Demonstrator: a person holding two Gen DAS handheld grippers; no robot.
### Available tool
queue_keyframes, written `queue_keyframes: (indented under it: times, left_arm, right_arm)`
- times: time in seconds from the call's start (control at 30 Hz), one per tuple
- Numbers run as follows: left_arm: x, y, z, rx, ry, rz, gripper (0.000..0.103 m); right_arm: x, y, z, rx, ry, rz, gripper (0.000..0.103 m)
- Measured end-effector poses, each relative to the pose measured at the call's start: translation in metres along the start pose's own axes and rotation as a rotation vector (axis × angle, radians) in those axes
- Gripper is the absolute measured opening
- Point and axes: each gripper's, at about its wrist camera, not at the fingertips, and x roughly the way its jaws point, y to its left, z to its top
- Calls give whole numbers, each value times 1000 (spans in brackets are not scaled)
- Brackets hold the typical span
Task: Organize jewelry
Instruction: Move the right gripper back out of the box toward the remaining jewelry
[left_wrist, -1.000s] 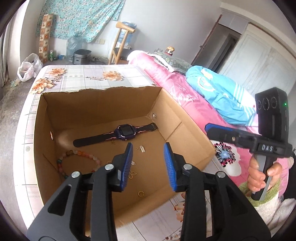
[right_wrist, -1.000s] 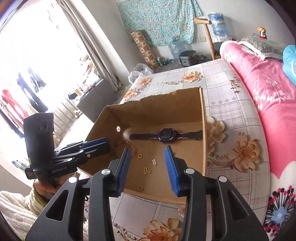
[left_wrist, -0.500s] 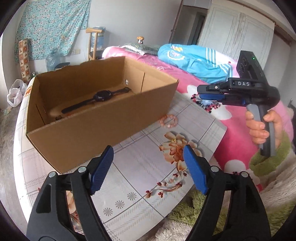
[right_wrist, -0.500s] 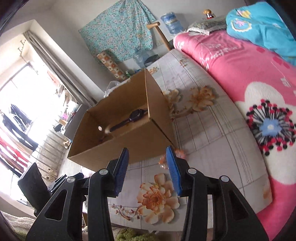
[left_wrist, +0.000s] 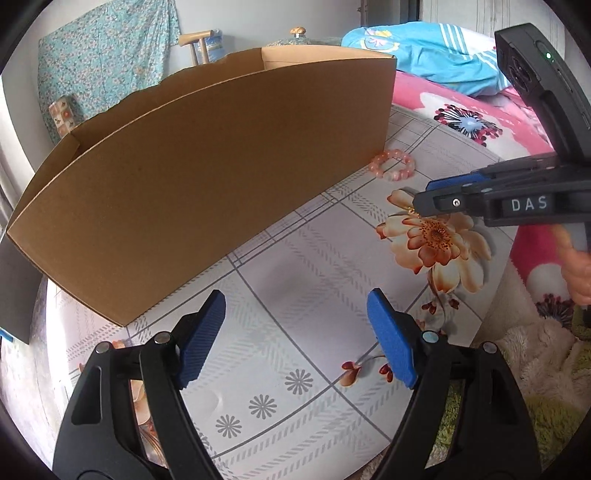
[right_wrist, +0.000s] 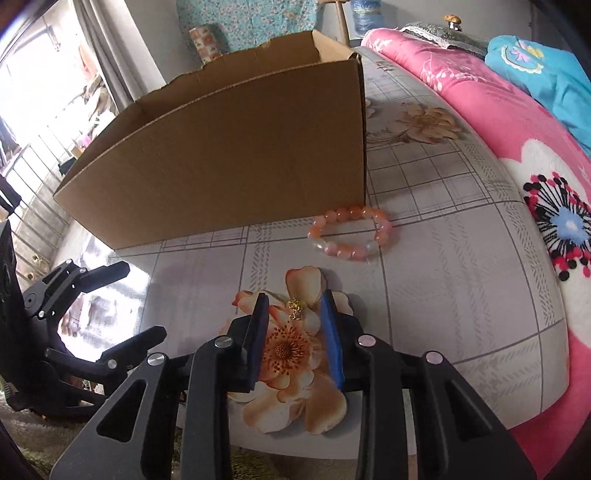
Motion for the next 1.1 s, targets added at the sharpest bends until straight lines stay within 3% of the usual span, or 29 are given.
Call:
queue_keyframes:
  times: [0.13, 0.3, 0.47, 0.7, 0.77, 0.9, 0.97, 1.0, 1.1]
  left_arm:
    - [-1, 7, -7, -36, 2, -4, 76]
    - [-6, 21, -13, -73, -2, -4, 76]
    - [-19, 41, -25, -130, -15, -11, 76]
    - [-33, 55, -39, -186, -26, -41, 76]
    - [-32, 55, -41, -188, -21, -40, 76]
    - [-28, 51, -37, -180, -23, -49, 76]
    - [-27, 46, -32, -165, -28, -56, 75]
    - [-26, 44, -29, -155, -31, -60, 76]
    - [-22, 34, -20, -119, -37, -71, 75]
  right_arm:
    - [7, 3, 0, -28, 20, -49, 7]
    - [11, 5, 5, -12, 38, -11, 4]
    - [25, 16, 12, 20, 69, 143, 3]
    - [29, 61, 30, 35, 67, 462, 4]
    - [33, 66, 32, 30, 86, 473, 4]
    - [40, 62, 26, 29, 121, 421, 6]
    - [38, 54, 24, 51, 121, 438, 16]
    - [35, 51, 21, 63, 113, 440, 26]
    - [30, 36, 18, 103, 90, 434, 29]
